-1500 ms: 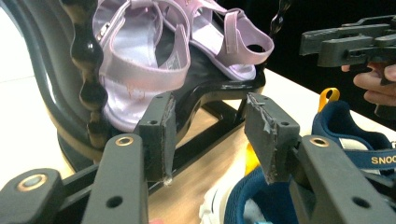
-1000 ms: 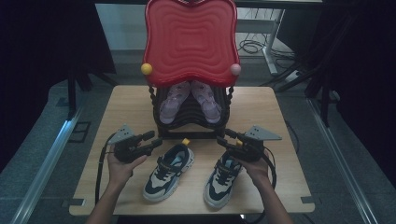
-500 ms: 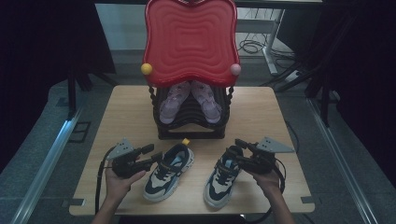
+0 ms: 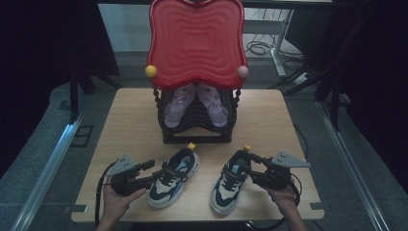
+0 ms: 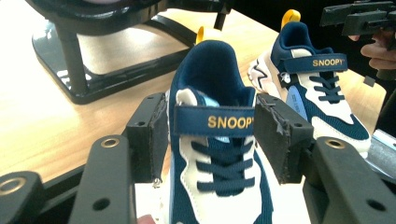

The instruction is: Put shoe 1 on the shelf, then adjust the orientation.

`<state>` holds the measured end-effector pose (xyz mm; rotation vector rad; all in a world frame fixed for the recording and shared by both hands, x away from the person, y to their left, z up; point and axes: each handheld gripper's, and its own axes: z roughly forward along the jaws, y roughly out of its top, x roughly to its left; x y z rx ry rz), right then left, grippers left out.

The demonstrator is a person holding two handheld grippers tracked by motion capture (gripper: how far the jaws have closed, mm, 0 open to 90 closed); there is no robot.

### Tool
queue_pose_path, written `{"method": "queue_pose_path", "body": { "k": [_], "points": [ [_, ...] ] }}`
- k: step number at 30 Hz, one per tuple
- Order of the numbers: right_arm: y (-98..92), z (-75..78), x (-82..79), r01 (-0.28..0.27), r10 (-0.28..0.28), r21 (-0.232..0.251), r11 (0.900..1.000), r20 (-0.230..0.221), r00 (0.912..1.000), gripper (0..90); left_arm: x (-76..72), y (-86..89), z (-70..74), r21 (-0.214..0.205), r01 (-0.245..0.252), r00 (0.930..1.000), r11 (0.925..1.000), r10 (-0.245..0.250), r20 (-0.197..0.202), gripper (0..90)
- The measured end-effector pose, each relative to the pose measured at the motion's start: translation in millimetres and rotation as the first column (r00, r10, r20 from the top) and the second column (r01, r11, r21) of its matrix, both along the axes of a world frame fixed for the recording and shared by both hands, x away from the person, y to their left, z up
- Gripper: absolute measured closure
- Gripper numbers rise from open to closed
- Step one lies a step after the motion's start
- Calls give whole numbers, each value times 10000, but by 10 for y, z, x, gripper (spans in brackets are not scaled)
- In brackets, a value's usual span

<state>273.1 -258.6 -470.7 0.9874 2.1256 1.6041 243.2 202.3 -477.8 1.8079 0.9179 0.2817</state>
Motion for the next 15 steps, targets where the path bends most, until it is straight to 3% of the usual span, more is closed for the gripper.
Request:
{"method": "queue_pose_path", "body": {
  "k": [9, 15],
  "points": [
    [-30, 2, -152, 224, -226, 103, 9997, 182, 9996, 410, -67, 8, 15, 5, 73, 10000, 10000, -73, -24, 452],
    [-95, 20, -153, 388, -391, 162, 9991, 212, 9990, 408, -143, -123, 75, -120, 641, 9979, 9979, -642, -80, 460]
  ]
}}
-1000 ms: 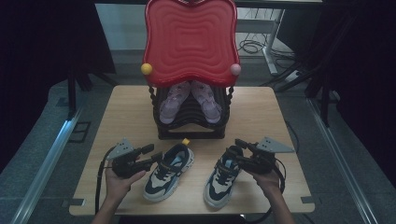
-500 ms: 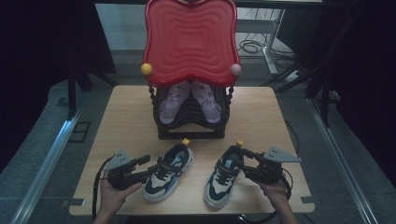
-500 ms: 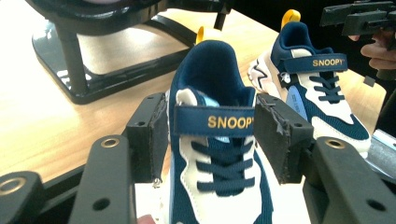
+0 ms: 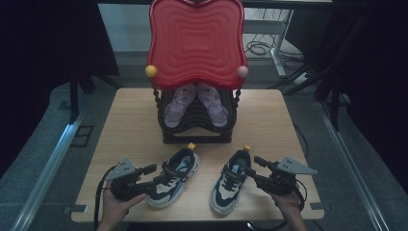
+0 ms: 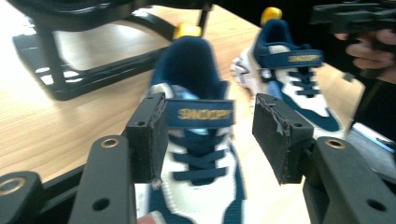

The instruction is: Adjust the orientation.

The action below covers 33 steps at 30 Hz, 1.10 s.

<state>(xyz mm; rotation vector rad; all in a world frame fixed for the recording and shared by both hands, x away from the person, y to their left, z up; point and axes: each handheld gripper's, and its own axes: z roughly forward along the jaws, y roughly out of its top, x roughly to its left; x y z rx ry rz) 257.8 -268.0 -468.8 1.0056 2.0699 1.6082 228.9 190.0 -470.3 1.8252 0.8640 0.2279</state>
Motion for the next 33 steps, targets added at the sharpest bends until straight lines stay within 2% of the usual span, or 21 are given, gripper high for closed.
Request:
{"method": "queue_pose_path", "body": {
  "k": [2, 7, 13, 20, 24, 28, 31, 33],
  "points": [
    [-14, 6, 3, 21, -21, 7, 10000, 24, 10000, 407, -21, -53, -4, 147, 254, 9997, 9996, -253, -36, 509],
    [-6, 16, 13, -8, 8, -13, 10000, 55, 10000, 405, -57, -146, -54, 293, 736, 9956, 9969, -717, -603, 687],
    [41, 13, 35, -237, 237, -106, 9997, 41, 9997, 398, -114, -296, -80, 705, 1254, 9869, 9896, -1172, -1113, 854],
    [31, 20, 50, -211, 212, -102, 9997, 51, 9998, 397, -154, -451, -249, 1072, 1709, 9729, 9794, -1506, -1752, 884],
    [54, 31, 42, -351, 353, -137, 9993, 150, 9993, 397, -195, -521, -350, 1476, 1742, 9689, 9736, -1428, -2019, 891],
    [60, 12, 52, -413, 415, -196, 9990, 84, 9991, 397, -199, -571, -430, 1644, 1959, 9591, 9668, -1540, -2374, 897],
    [52, -1, 60, -399, 400, -204, 9990, 41, 9992, 398, -200, -592, -445, 1979, 1905, 9624, 9615, -1431, -2307, 897],
    [47, -9, 61, -358, 358, -199, 9992, 20, 9994, 397, -196, -586, -452, 2060, 1847, 9637, 9610, -1360, -2296, 897]
  ]
}}
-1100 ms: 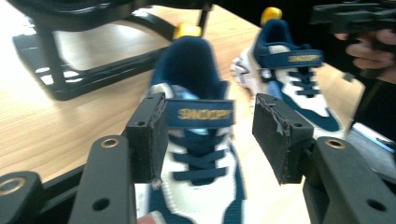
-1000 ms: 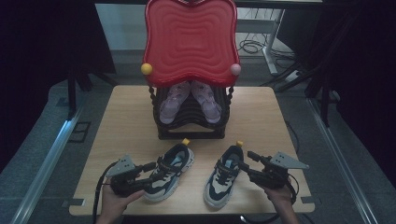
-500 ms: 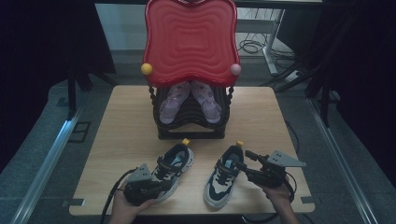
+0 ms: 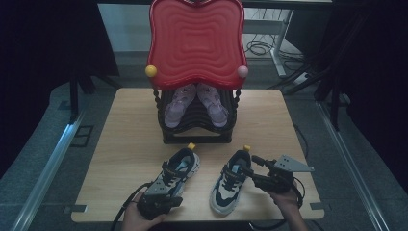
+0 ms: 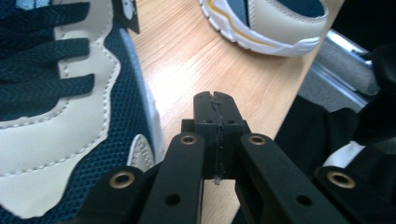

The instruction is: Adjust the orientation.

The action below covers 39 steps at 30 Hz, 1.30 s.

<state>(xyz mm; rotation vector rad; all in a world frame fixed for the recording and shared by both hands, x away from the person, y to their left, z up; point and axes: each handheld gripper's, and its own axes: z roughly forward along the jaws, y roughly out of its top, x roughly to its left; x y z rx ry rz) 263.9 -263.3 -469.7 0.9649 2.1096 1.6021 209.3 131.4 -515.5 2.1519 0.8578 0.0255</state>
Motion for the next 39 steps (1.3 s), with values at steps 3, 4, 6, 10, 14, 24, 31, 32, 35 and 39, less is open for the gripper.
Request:
{"method": "queue_pose_path", "body": {
  "k": [3, 4, 6, 10, 14, 24, 31, 32, 35, 39],
  "points": [
    [5, -2, 3, 4, -4, -5, 10000, -21, 10000, 397, 9, 20, -4, 21, -66, 10000, 10000, 66, -27, 897],
    [8, -1, 5, -17, 17, -4, 10000, -8, 10000, 397, 12, 29, -3, 27, -83, 10000, 10000, 83, -44, 897],
    [13, 1, 7, -59, 59, -12, 10000, 10, 10000, 397, 18, 41, -5, 49, -84, 9999, 10000, 84, -75, 897],
    [19, -13, 18, -61, 61, -58, 10000, 24, 10000, 397, 24, 42, -21, 91, -100, 9999, 9999, 101, -119, 896],
    [23, -17, 19, -60, 60, -49, 10000, -12, 10000, 397, 33, 42, -44, 181, -126, 9998, 9998, 129, -181, 896],
    [26, -5, 49, -67, 67, -34, 10000, 22, 10000, 397, 67, 118, -84, -4, -346, 9984, 9994, 346, -443, 895],
    [47, 9, 84, -187, 186, -58, 9998, -18, 9998, 398, 65, 157, -96, 12, -520, 9977, 9986, 520, -438, 896],
    [46, 9, 87, -186, 186, -57, 9998, -12, 9998, 399, 67, 164, -96, 8, -532, 9976, 9986, 532, -445, 896],
    [40, 12, 93, -165, 165, -33, 9999, 6, 9999, 398, 71, 183, -95, -22, -602, 9971, 9982, 600, -464, 896],
    [32, 11, 98, -120, 120, -46, 9999, 20, 9999, 398, 81, 203, -96, 7, -654, 9968, 9979, 654, -461, 896]
  ]
}}
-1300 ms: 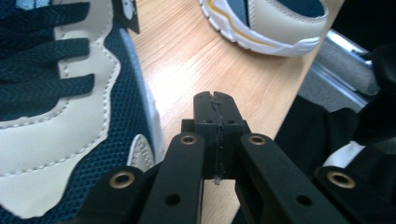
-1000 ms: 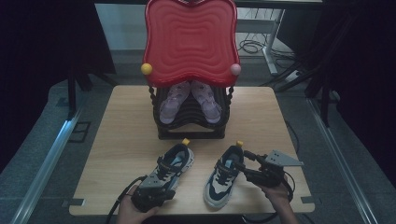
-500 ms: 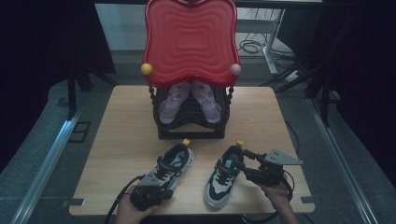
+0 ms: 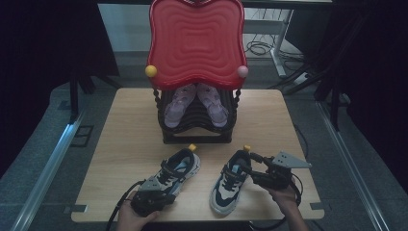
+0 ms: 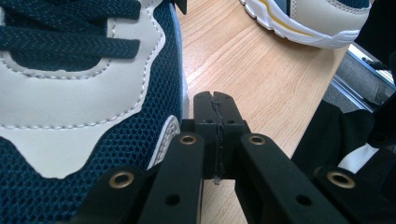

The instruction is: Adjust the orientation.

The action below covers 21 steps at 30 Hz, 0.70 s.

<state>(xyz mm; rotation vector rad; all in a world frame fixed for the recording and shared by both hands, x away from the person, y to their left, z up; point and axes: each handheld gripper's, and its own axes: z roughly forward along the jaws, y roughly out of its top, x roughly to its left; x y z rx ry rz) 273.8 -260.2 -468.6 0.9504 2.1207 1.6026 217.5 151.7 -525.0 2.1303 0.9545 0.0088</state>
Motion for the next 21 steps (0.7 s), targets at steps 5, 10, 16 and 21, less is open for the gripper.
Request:
{"method": "queue_pose_path", "body": {
  "k": [5, 10, 16, 21],
  "points": [
    [-4, -20, 10, 47, -47, -42, 10000, -67, 10000, 400, 21, 54, 0, -28, -215, 9998, 9998, 215, -36, 896],
    [-6, -25, 22, 75, -76, -97, 9999, -50, 10000, 400, 34, 84, -1, -72, -278, 9996, 9996, 277, -61, 895],
    [-33, -24, 30, 169, -169, -68, 9998, -38, 9998, 401, 53, 138, 2, -97, -465, 9989, 9989, 464, -16, 889],
    [-42, -32, 38, 210, -211, -113, 9997, -49, 9998, 401, 68, 167, 0, -113, -540, 9985, 9985, 540, -27, 893]
  ]
}}
